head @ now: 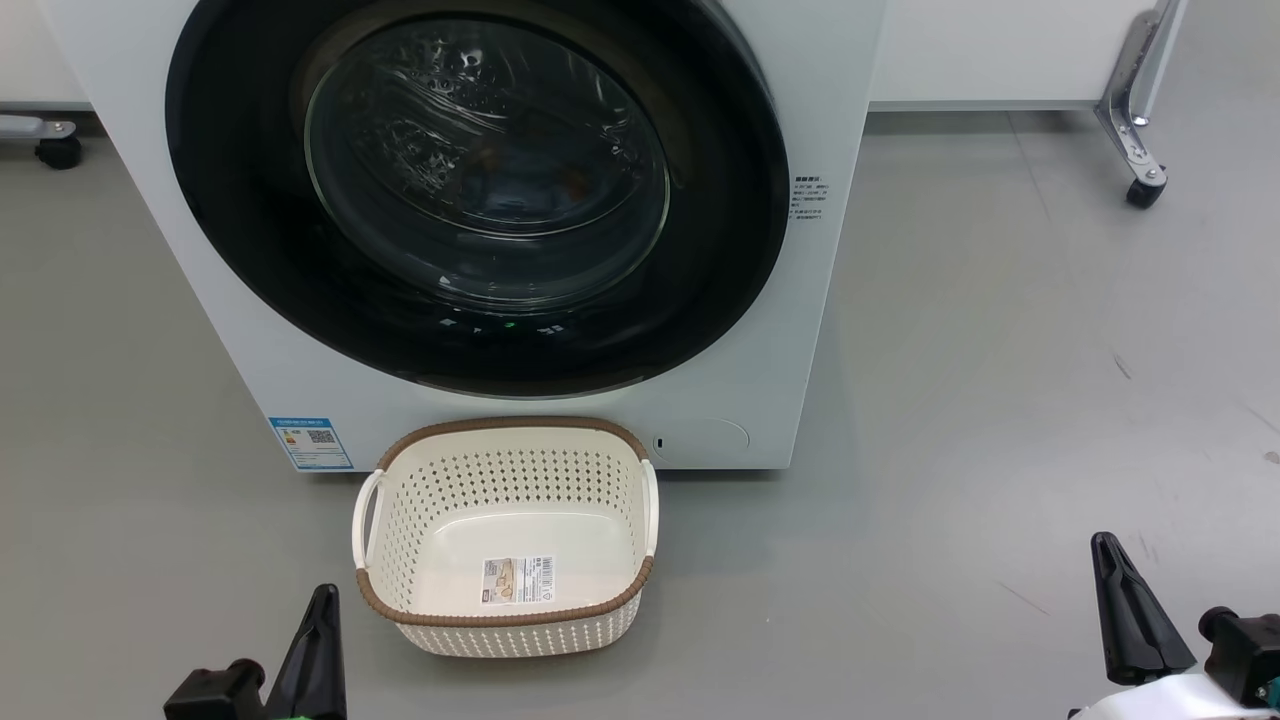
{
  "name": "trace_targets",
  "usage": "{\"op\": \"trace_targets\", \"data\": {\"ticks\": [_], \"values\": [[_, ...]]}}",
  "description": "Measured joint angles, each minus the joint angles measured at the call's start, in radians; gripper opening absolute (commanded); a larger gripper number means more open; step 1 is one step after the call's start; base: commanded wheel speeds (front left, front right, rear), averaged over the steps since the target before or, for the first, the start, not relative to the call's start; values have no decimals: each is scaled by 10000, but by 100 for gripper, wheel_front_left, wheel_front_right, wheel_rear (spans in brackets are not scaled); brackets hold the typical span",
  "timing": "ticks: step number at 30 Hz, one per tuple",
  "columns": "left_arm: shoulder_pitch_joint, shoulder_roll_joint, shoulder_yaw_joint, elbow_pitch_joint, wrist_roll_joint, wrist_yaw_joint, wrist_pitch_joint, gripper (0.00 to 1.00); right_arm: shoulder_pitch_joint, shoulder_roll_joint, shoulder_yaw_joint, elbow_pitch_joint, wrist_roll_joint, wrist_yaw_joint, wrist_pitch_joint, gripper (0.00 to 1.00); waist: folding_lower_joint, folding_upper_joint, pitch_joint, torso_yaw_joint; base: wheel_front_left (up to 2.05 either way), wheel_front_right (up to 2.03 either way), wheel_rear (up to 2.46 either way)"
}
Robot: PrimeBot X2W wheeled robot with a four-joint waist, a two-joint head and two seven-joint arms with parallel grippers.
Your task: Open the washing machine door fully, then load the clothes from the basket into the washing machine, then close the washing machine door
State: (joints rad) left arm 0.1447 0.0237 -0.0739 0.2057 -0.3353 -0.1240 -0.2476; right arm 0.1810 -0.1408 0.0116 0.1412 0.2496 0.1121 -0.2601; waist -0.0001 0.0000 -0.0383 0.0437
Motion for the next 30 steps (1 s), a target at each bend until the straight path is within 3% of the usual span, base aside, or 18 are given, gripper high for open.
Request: {"op": "trace_targets", "data": {"ticks": [7, 30], "values": [[1, 2, -81, -98, -566, 0, 8, 0, -13, 52, -33, 21, 598, 0, 153, 0, 0, 0, 31, -31, 0, 0, 0], [-117, 54, 113, -157, -3910, 12, 748, 0, -444, 272, -366, 330, 3986, 2, 1051, 0, 0, 0, 132, -136, 0, 0, 0]]}}
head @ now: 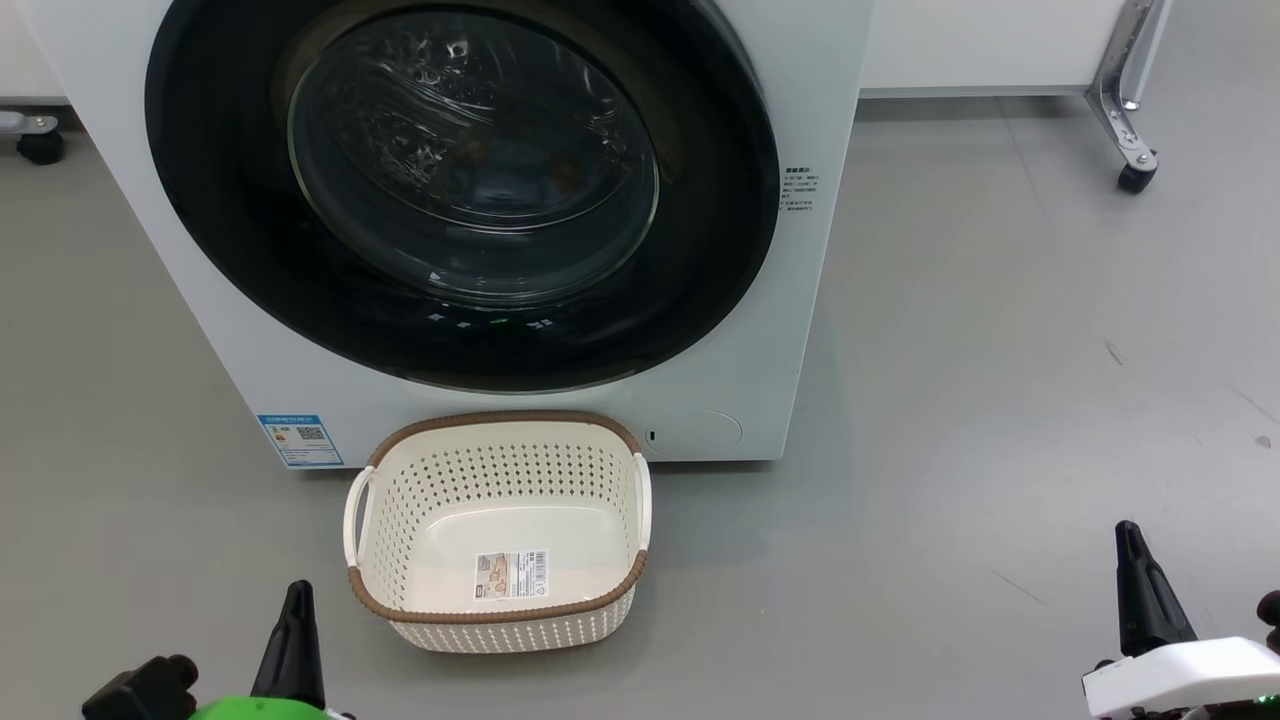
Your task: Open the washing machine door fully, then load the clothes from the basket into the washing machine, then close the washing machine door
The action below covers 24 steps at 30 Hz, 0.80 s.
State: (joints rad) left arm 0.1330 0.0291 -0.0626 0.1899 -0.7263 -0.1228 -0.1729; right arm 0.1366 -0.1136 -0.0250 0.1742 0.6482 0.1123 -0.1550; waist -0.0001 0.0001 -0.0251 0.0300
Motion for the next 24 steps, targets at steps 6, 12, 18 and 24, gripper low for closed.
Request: {"op": "trace_targets", "data": {"ticks": [6, 12, 18, 24], "values": [[-158, 77, 50, 23, -786, 2, 203, 0, -166, 98, -73, 79, 823, 0, 234, 0, 0, 0, 25, -27, 0, 0, 0], [-303, 169, 119, 98, -1549, 2, 405, 0, -335, 167, -159, 165, 1630, 2, 460, 0, 0, 0, 49, -53, 0, 0, 0], [-427, 196, 188, 178, -2378, 4, 589, 0, -509, 194, -257, 270, 2429, 4, 683, 0, 0, 0, 73, -79, 0, 0, 0], [-580, 224, 240, 228, -3206, 4, 765, 0, -661, 224, -347, 360, 3241, 10, 911, 0, 0, 0, 96, -105, 0, 0, 0]]}}
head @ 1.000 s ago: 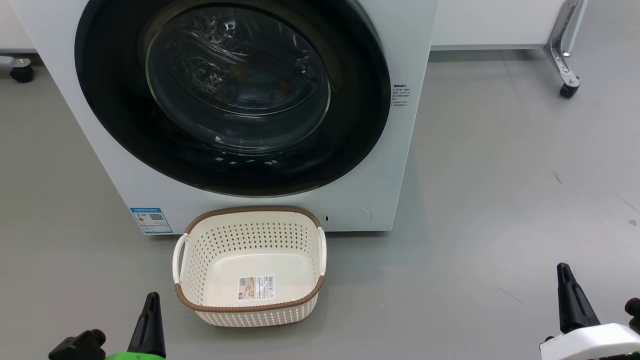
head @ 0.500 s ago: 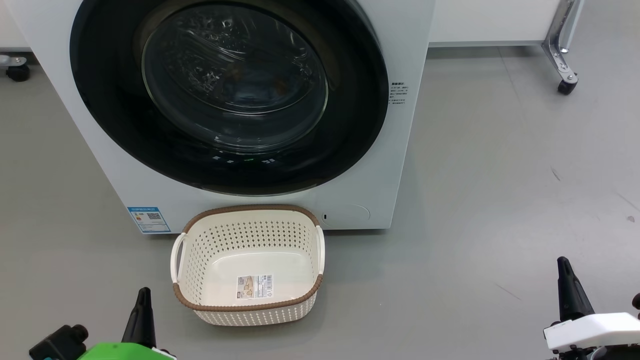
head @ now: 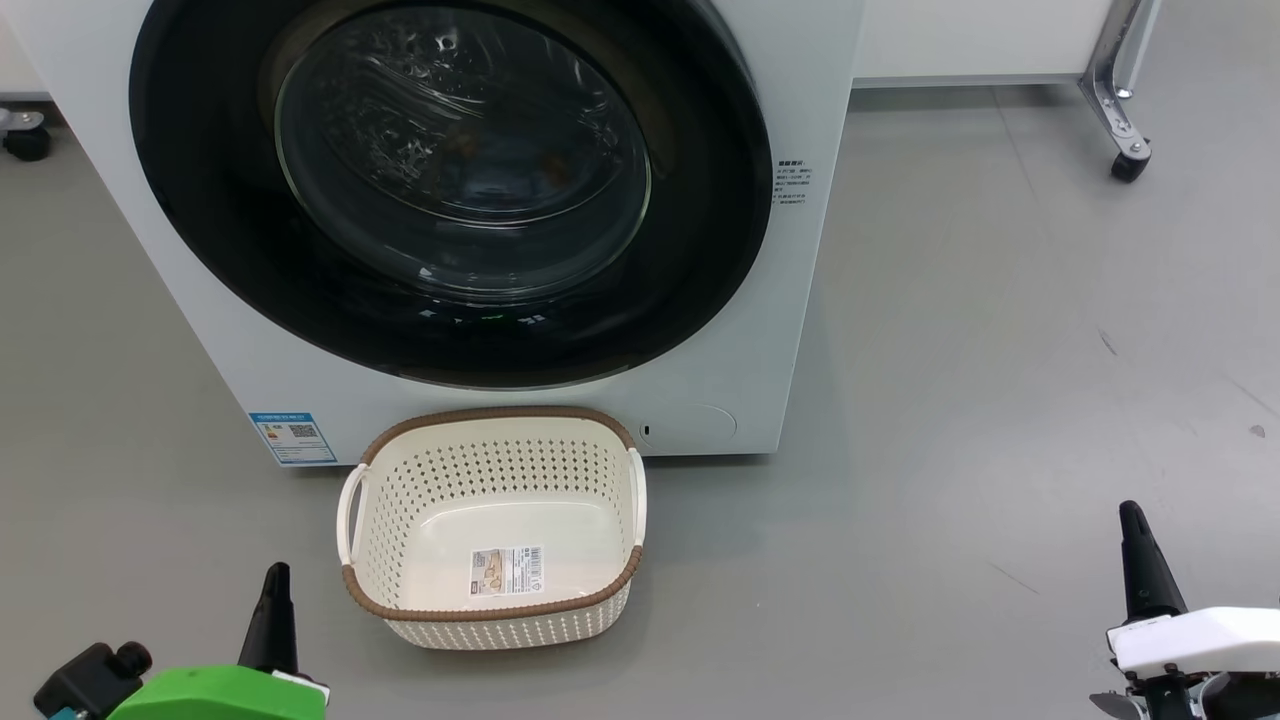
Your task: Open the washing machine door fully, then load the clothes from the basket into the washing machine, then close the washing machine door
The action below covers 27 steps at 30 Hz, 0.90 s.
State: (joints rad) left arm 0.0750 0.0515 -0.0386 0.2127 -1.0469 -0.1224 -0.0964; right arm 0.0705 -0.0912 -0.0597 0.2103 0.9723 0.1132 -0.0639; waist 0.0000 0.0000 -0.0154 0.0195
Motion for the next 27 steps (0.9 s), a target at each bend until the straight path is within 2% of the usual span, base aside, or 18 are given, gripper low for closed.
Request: {"op": "trace_targets", "data": {"ticks": [27], "values": [[-628, 198, 190, 299, -3524, -2, 836, 0, -708, 290, -378, 357, 3611, 19, 951, 0, 0, 0, 107, -115, 0, 0, 0]]}}
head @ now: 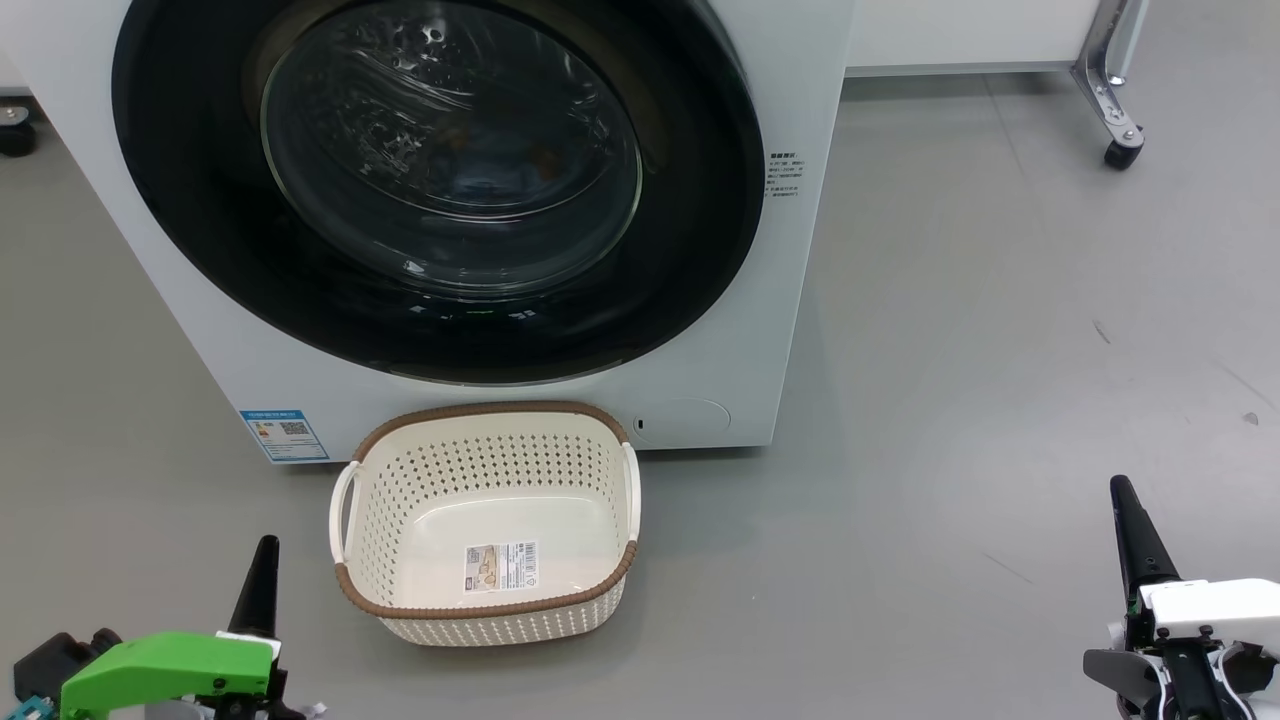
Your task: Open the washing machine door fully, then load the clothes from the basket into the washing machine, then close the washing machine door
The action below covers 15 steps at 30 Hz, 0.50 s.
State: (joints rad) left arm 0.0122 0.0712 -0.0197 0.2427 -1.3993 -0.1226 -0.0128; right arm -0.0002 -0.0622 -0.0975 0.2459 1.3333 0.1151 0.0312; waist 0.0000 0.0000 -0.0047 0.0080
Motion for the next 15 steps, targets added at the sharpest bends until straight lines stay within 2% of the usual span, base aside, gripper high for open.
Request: {"op": "trace_targets", "data": {"ticks": [15], "values": [[-403, 82, 148, 104, -1994, 0, 408, 0, -432, 128, -226, 203, 2025, 13, 535, 0, 0, 0, 60, -64, 0, 0, 0]]}}
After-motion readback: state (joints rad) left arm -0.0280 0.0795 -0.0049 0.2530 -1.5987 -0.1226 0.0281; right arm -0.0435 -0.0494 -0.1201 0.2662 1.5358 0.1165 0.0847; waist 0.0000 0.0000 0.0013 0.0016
